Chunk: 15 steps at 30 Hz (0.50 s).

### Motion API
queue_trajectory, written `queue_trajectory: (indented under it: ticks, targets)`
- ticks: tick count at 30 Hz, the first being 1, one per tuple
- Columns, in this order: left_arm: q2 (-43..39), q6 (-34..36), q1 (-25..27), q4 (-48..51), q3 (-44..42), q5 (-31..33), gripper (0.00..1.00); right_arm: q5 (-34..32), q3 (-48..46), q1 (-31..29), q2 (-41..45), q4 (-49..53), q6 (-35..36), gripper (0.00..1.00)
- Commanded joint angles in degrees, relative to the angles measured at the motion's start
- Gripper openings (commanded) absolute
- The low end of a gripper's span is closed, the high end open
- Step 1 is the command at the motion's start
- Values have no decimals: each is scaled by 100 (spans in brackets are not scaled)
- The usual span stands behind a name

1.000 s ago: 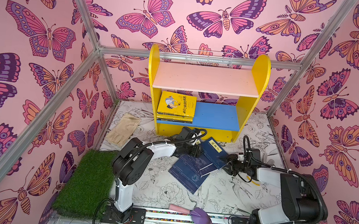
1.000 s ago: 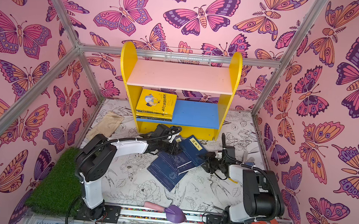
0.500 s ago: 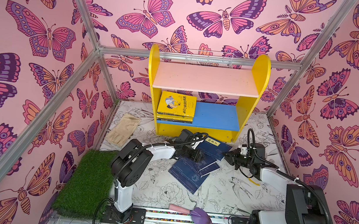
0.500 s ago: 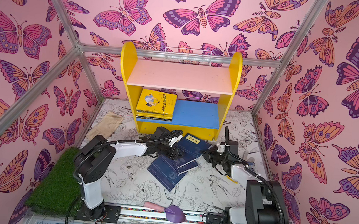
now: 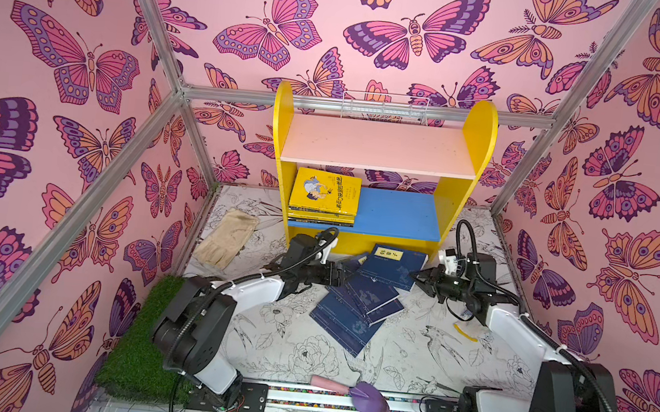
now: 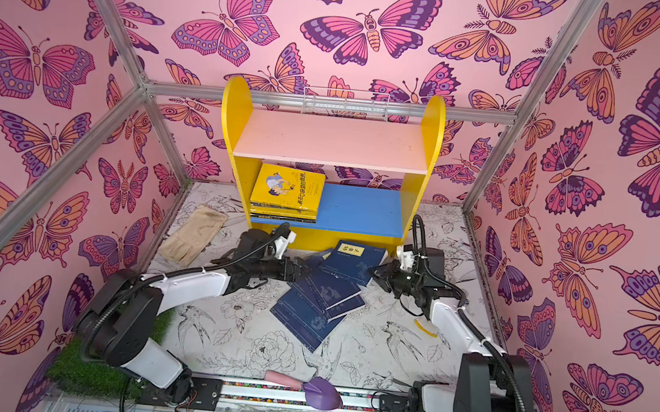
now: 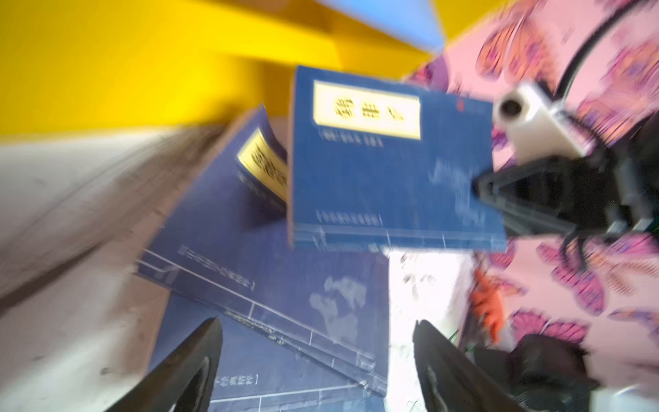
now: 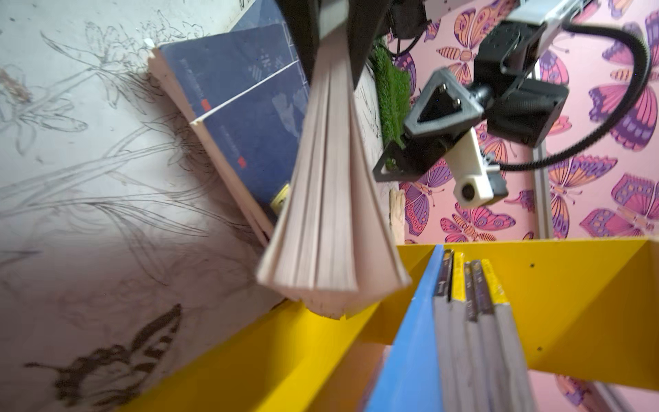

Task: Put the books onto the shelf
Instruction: 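Grasp the top dark blue book at both ends with both grippers and lift it, then carry the dark blue book with both grippers toward the blue shelf board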

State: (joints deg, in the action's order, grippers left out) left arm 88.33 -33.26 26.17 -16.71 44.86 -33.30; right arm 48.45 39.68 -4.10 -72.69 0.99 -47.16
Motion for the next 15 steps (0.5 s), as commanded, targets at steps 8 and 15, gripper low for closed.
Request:
queue_trajectory:
  ticks: [8, 15]
  targets:
    - [58, -1794, -271, -2055, -465, -1160, 92, 1413, 249, -451, -129, -1384, -233, 0]
    - [9, -1699, -271, -2031, -452, -1369, 65, 1361, 640, -786, -444, -1384, -180, 0]
